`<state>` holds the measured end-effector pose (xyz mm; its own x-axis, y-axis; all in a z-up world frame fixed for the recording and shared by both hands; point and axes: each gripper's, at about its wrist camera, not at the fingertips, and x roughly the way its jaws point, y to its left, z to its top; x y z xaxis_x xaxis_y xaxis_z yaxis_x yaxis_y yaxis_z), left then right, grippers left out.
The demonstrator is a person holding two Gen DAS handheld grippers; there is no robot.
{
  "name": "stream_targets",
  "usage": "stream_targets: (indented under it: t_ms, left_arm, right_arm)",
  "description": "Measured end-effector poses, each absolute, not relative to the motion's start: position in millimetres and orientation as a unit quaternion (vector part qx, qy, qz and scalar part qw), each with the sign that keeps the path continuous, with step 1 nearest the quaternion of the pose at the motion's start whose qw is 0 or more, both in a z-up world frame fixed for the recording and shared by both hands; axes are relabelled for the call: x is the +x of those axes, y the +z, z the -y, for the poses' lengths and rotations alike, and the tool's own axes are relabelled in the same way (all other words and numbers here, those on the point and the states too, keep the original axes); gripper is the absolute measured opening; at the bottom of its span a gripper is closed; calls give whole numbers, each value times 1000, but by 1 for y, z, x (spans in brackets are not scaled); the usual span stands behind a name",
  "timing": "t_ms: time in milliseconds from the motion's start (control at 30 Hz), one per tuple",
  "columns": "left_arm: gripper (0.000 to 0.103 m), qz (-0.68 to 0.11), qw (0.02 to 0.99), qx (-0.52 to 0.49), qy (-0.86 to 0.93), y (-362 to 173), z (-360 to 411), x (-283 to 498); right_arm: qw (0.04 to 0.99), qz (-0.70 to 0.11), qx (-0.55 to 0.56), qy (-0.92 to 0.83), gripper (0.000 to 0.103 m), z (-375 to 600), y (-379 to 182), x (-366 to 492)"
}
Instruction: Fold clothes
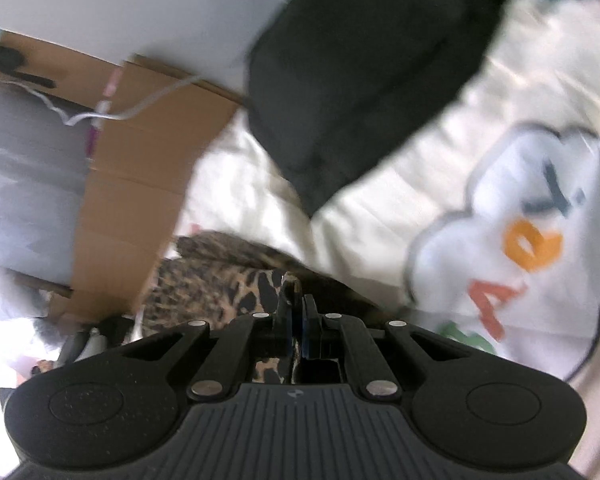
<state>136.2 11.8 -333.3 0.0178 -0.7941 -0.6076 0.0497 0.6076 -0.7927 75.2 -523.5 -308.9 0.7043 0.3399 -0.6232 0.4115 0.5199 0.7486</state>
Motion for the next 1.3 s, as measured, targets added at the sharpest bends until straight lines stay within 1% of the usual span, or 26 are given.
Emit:
stream_targets:
  t_ms: [167,300,433,467,600,667,733,767,1067,1300]
  left_arm:
    - [3,-623,651,-289,-323,-333,-14,137]
    - [3,-624,652,-284,-324,-332,-13,137]
    - [4,-633,650,-267,-325,-331,-2,142]
    - [9,-636,650,-261,-324,-330,0,143]
    - [17,-634,662,-243,-317,-320,-4,149]
    - [30,-631,668,-243,-311,-314,-8,152]
    - [38,-624,678,-242,-304,-309,-14,155]
    - [41,-621,682,-242,-301,-307,-16,157]
    - [43,-588,729,-237,-260,-292,-38,186]
    - [43,-570,760,-172,-260,-265,-24,226]
  right_arm:
    - [788,-386,479,-32,2,524,-317,69]
    - [779,-384,493,-52,2,530,-324,58]
    - [783,-383,487,-58,1,529,-327,51]
    - [785,-382,485,-58,1,528,-326,51]
    - [789,-373,485,-62,1,527,-320,47]
    - [790,-371,484,-64,1,526,-318,43]
    - [789,-371,485,-69,1,524,-317,39]
    - [789,-371,485,-71,1,524,-317,38]
    - [791,-377,473,-95,1,526,-320,36]
    - [788,-392,466,-92,2,524,-325,41]
